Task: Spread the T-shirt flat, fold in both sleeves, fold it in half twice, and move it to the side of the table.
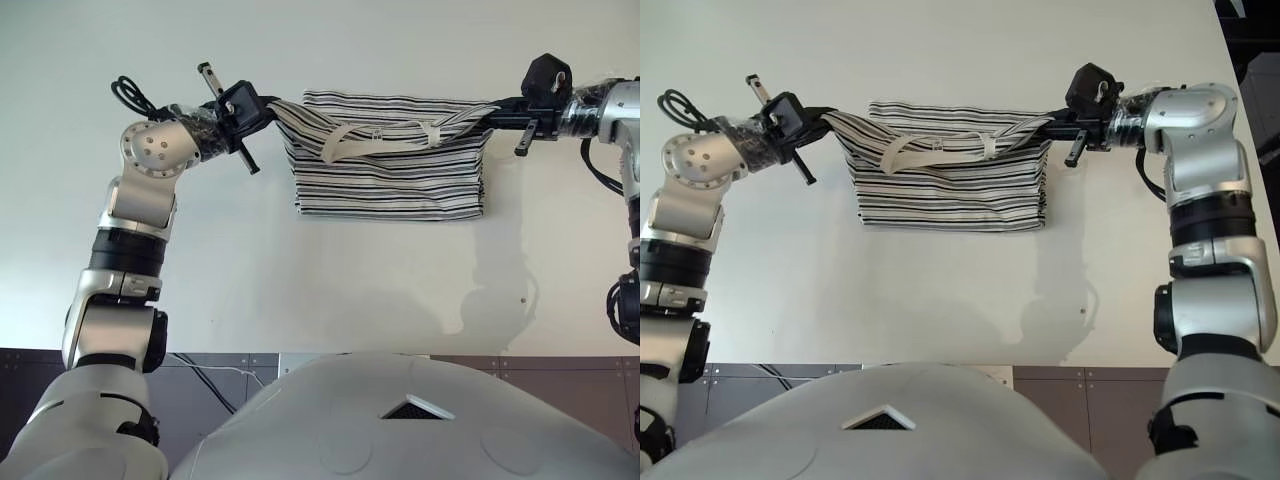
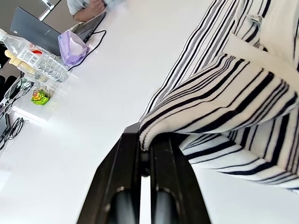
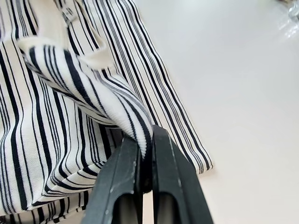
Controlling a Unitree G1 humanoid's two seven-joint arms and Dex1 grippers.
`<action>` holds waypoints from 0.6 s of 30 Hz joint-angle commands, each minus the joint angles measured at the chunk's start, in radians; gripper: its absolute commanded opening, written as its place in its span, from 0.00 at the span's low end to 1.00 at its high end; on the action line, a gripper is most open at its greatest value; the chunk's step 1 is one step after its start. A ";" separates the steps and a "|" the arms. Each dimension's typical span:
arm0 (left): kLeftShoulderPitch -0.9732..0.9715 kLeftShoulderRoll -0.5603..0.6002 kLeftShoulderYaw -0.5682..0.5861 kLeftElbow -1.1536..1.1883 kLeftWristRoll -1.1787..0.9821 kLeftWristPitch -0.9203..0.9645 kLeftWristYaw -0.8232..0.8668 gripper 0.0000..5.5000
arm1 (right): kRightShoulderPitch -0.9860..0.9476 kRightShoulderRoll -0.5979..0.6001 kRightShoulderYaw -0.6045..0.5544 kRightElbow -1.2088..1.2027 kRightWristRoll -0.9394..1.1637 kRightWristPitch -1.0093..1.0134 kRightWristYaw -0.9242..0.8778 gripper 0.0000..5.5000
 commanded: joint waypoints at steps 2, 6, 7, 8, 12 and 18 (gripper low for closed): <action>-0.230 -0.105 -0.056 0.318 0.082 -0.115 -0.021 0.02 | -0.087 0.035 -0.015 0.233 -0.067 -0.089 -0.025 0.02; -0.304 -0.156 -0.071 0.534 0.126 -0.198 -0.004 0.02 | -0.129 0.087 -0.043 0.327 -0.079 -0.107 -0.052 0.02; -0.300 -0.156 -0.073 0.575 0.139 -0.213 0.007 0.02 | -0.148 0.113 -0.061 0.347 -0.072 -0.100 -0.084 0.02; -0.294 -0.154 -0.073 0.606 0.152 -0.228 0.021 0.02 | -0.165 0.134 -0.078 0.363 -0.064 -0.100 -0.112 0.02; -0.255 -0.147 -0.055 0.680 0.181 -0.263 0.115 0.02 | -0.207 0.185 -0.137 0.425 -0.066 -0.090 -0.240 0.14; -0.267 -0.182 -0.008 0.731 0.164 -0.226 0.186 0.22 | -0.172 0.209 -0.120 0.475 -0.135 -0.069 -0.293 0.36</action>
